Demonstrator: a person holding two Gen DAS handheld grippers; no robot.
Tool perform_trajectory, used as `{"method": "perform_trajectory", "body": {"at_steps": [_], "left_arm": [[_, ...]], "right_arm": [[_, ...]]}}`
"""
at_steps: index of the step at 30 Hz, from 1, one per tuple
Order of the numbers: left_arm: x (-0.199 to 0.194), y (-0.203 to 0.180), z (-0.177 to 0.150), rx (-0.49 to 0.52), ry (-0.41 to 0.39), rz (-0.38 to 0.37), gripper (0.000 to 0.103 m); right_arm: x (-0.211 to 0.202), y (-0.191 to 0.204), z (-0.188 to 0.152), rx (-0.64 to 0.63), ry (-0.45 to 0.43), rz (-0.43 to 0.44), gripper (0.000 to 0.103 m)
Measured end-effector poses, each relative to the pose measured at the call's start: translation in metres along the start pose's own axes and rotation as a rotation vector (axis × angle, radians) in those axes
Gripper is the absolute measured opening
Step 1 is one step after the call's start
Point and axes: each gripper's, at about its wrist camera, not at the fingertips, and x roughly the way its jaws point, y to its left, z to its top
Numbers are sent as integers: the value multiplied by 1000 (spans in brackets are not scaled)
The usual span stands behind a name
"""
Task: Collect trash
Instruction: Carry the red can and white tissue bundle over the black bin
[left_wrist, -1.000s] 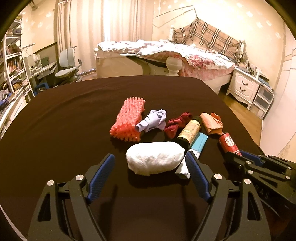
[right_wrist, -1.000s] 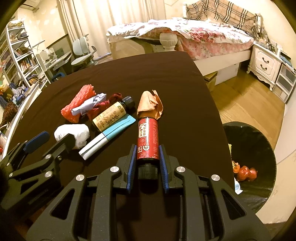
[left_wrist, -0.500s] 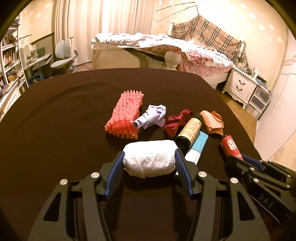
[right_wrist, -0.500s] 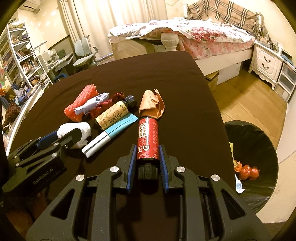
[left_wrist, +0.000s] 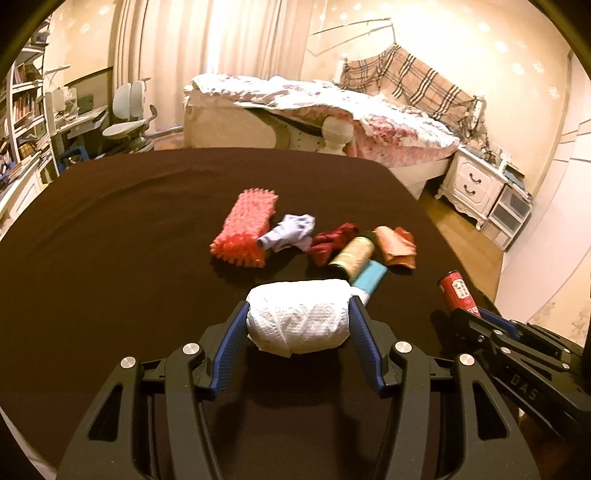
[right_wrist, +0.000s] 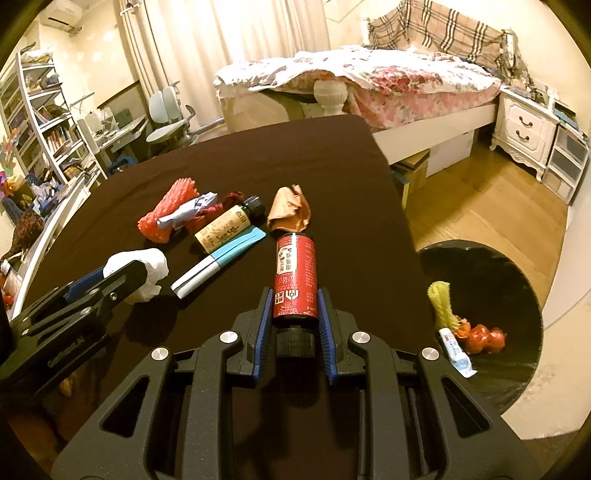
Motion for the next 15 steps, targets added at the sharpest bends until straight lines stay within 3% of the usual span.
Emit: {"method": "perform_trajectory", "body": {"at_steps": [15], "left_arm": [[0,-89,-1,122,-17,-132,55]], "right_arm": [[-42,-73,-12,111,-72,-125,23]]}}
